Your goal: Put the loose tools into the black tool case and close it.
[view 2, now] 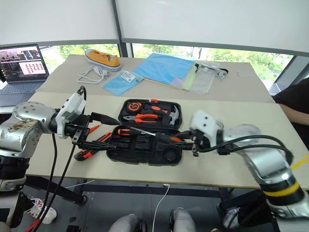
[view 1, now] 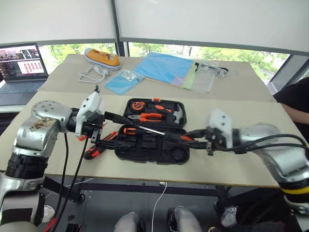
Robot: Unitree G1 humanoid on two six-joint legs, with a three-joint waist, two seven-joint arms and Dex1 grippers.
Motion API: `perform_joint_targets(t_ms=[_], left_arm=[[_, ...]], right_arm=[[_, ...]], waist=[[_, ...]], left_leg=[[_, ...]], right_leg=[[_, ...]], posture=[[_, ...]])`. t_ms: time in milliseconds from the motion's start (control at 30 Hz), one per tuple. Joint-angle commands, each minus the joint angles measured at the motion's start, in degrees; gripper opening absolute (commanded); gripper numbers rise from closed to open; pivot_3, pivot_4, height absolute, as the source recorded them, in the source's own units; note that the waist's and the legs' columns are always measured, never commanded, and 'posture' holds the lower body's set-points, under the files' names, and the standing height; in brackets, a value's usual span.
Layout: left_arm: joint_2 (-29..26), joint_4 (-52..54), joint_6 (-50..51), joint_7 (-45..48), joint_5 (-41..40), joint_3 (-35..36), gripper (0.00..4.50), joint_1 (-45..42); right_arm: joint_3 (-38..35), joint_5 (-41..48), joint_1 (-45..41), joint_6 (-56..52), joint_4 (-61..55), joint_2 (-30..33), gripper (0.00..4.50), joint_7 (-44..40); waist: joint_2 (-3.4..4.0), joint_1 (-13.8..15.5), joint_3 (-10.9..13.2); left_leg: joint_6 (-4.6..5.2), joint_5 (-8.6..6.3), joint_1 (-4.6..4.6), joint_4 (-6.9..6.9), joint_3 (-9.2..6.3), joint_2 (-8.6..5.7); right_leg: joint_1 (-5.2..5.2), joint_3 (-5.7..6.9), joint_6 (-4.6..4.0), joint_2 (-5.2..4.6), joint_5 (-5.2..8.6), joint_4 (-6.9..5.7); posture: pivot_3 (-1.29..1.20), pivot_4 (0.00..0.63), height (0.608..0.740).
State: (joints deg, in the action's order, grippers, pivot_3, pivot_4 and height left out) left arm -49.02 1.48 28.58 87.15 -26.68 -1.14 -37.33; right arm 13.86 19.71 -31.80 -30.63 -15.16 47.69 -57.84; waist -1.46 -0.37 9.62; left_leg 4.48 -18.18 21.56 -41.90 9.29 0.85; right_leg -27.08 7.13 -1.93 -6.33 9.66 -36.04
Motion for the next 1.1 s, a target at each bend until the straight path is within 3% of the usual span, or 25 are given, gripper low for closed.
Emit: perform_joint_targets(t_ms=[33,467,533,733,800,900,1000,1100], left_arm=[[-0.8,1.7,-1.1,-0.6,-0.2,0.4,4.5,0.4],[-0.9,1.8,-1.0,-1.8,-0.2,0.1,4.5,-0.1],[-0.7,1.6,-1.1,-1.8,0.0,-0.1,4.5,-0.4],[-0.6,1.1,-1.2,-1.7,0.1,-0.4,4.5,-1.0],[-0.6,0.9,-1.3,-1.7,0.1,-0.6,4.5,-1.1],[-0.5,0.3,-1.5,-1.6,0.2,-0.8,4.5,-1.5],[-0.3,-0.4,-1.9,-1.7,0.4,-1.1,4.5,-1.8],[0.0,-1.1,-2.6,-1.9,0.7,-1.4,4.5,-1.8]], right_arm=[[3.7,-7.9,-3.5,10.9,8.1,-1.3,1.0,-2.8],[4.0,-13.4,-6.2,19.2,19.7,-7.4,1.0,-5.1],[3.9,-13.9,-6.6,19.6,20.8,-8.2,2.01,-5.0],[2.7,-14.5,-7.9,19.7,21.9,-9.9,4.02,-4.4],[1.8,-13.3,-8.6,18.2,21.2,-10.7,4.49,-4.3],[0.4,-11.6,-9.2,15.8,20.3,-12.1,4.49,-4.1],[-0.3,-10.9,-9.5,14.1,19.9,-13.4,3.73,-4.3],[0.5,-11.6,-10.1,14.0,21.1,-15.2,2.61,-3.9]], waist=[[0.0,0.0,0.0],[0.01,-0.5,0.0],[0.01,-0.5,0.0],[0.02,-0.5,0.0],[0.02,-0.5,0.0],[0.02,-0.5,0.0],[0.02,-0.5,0.0],[0.03,-0.5,0.0]], left_leg=[[0.0,0.0,0.03,-0.01,0.04,-0.02],[-0.11,0.06,0.09,0.0,0.13,0.01],[-0.13,0.07,0.05,0.0,0.13,0.03],[-0.13,0.08,0.07,0.0,0.13,0.03],[-0.13,0.08,0.07,0.0,0.13,0.03],[-0.14,0.08,0.07,0.01,0.12,0.04],[-0.14,0.07,0.07,0.01,0.12,0.04],[-0.14,0.08,0.07,0.01,0.12,0.04]], right_leg=[[-0.01,0.03,0.04,-0.02,0.02,0.0],[-0.04,0.16,0.1,-0.1,0.13,-0.09],[-0.03,0.13,0.09,-0.11,0.13,-0.12],[-0.04,0.15,0.05,-0.1,0.14,-0.13],[-0.04,0.15,0.04,-0.1,0.15,-0.13],[-0.04,0.15,0.03,-0.1,0.15,-0.13],[-0.04,0.15,0.02,-0.1,0.15,-0.13],[-0.04,0.16,0.01,-0.08,0.15,-0.14]], posture=[[0.0,0.15,0.718],[0.0,0.15,0.718],[0.0,0.15,0.718],[0.0,0.15,0.718],[0.0,0.15,0.718],[0.0,0.15,0.718],[0.0,0.15,0.718],[0.0,0.15,0.718]])
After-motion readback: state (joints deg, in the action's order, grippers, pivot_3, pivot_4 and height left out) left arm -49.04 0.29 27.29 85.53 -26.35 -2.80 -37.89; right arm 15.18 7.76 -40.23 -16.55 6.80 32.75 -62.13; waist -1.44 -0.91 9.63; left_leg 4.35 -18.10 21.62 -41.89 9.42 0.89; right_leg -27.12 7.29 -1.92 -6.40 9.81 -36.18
